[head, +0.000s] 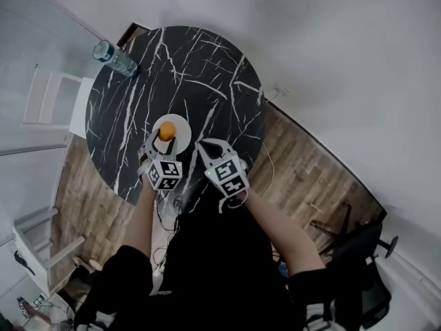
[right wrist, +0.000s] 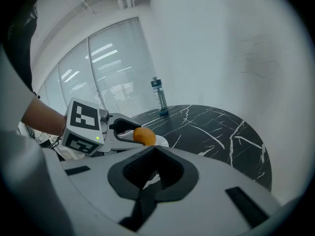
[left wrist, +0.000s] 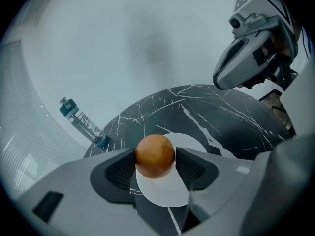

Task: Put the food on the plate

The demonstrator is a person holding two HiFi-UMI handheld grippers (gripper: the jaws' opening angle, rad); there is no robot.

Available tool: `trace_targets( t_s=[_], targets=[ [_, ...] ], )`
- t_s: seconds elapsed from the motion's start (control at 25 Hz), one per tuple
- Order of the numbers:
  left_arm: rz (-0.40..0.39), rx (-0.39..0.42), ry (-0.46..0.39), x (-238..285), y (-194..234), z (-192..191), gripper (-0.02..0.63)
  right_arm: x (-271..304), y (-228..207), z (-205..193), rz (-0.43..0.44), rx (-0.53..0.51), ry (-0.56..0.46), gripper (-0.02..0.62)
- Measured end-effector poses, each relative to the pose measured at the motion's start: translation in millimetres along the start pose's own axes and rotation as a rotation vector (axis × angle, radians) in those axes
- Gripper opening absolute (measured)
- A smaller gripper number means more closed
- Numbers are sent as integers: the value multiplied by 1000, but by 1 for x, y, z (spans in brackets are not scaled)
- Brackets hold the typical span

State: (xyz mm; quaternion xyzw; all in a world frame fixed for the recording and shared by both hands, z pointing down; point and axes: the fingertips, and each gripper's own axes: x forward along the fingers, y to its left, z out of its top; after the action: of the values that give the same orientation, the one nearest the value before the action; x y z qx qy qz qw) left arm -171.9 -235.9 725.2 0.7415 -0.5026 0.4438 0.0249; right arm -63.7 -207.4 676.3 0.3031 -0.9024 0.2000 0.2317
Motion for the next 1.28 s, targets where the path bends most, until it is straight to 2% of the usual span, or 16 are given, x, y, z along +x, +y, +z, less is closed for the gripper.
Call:
trace_targets(
  t_s=[0.48, 0.92, 1.16, 1.28],
  targets=[
    [-24, -1, 13, -4, -13, 1, 242, 0, 1, -3, 4, 14, 6, -3],
    [-64, -151, 22, -11, -24, -3, 242, 1, 3, -9, 22, 33, 16, -3],
    [-81, -171, 48, -14, -35, -9, 242, -2, 4, -7, 34, 39, 12, -3],
    [-87, -218, 71, -14, -37, -16, 244, -5, 5, -6, 39, 34, 11, -3]
  ],
)
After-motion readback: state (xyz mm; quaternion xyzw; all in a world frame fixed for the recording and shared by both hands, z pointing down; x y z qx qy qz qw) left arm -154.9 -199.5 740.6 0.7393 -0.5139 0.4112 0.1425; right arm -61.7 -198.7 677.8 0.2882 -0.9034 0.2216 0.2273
